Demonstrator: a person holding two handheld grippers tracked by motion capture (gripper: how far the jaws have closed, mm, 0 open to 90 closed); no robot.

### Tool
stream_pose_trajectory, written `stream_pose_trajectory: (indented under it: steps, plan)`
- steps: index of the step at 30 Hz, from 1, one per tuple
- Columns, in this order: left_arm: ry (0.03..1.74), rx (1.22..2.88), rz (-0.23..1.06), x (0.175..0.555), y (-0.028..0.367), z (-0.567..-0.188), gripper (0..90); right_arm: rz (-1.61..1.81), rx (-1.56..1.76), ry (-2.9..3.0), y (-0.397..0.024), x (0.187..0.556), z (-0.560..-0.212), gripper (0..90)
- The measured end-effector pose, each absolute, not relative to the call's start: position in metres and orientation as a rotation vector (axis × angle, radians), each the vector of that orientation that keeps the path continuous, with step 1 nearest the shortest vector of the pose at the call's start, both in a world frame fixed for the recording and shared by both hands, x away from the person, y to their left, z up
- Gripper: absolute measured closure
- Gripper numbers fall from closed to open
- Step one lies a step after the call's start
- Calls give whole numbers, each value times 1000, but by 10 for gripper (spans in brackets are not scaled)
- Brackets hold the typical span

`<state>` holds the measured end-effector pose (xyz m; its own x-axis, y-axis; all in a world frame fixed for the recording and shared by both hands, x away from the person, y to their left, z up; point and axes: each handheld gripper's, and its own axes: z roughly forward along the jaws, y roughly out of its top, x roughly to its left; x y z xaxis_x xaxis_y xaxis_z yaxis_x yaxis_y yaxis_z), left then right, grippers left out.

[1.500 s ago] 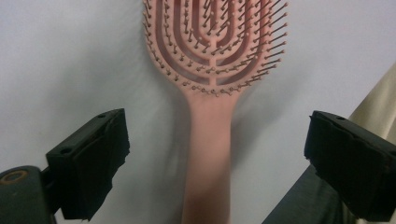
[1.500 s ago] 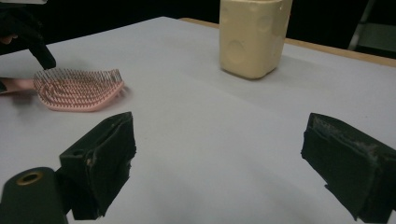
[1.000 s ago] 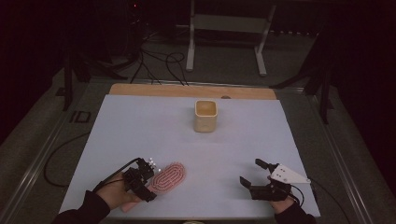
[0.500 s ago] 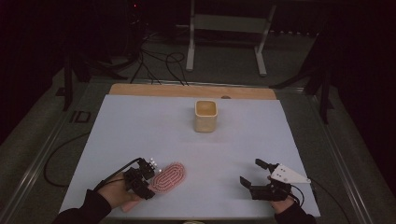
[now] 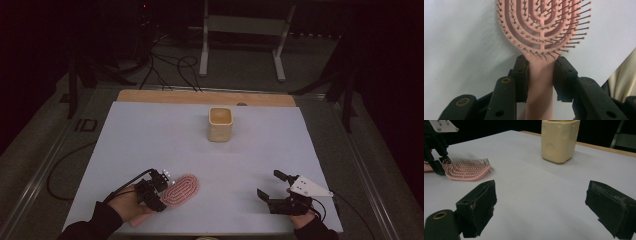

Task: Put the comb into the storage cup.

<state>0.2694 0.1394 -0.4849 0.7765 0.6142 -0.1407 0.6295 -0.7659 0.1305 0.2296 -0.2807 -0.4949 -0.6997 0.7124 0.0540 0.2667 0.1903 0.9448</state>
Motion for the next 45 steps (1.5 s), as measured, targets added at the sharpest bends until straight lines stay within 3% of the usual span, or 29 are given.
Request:
stream_pose_trajectory:
  steps: [14, 45]
  plan:
    - [949, 2810, -82, 267, 138, -483, 712, 1508, 920, 2079, -281, 230, -495, 95]
    - [881, 2544, 84, 281, 120, -449, 714, 1519, 936, 2070, -281, 230, -495, 95]
